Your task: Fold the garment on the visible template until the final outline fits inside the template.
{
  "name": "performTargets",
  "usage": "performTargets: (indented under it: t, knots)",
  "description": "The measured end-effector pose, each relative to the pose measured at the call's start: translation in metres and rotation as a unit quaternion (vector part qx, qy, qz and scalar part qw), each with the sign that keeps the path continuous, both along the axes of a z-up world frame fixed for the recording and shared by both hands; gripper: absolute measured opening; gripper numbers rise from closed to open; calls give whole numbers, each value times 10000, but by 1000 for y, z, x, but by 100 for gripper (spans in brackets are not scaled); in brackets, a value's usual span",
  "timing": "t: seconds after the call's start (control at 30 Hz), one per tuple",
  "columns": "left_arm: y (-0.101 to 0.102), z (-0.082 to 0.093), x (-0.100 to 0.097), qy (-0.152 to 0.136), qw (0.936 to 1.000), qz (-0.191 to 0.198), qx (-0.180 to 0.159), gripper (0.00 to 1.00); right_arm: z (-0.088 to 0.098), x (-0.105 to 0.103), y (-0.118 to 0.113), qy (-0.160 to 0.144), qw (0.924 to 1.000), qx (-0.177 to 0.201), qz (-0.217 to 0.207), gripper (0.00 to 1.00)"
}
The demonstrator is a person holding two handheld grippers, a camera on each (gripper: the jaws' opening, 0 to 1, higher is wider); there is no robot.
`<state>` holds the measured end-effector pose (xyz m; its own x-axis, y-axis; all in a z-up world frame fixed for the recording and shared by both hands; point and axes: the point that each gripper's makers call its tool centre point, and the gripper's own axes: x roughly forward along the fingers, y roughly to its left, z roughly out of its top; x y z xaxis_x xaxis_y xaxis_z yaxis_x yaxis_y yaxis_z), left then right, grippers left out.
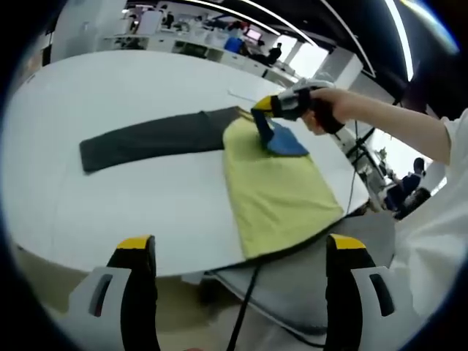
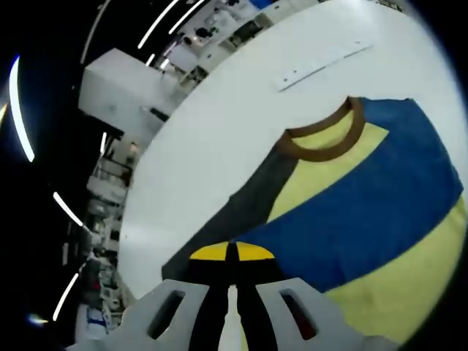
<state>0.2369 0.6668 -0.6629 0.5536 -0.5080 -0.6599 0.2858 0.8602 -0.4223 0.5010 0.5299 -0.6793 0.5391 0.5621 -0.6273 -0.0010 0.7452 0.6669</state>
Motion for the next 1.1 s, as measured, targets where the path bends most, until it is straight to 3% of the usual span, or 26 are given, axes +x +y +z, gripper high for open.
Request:
performTargets:
  t: [1.1]
  knots:
    - [1,-10,14,111,9999,-68,-13,93,-37,10,18,309,9995,-41,-20,2]
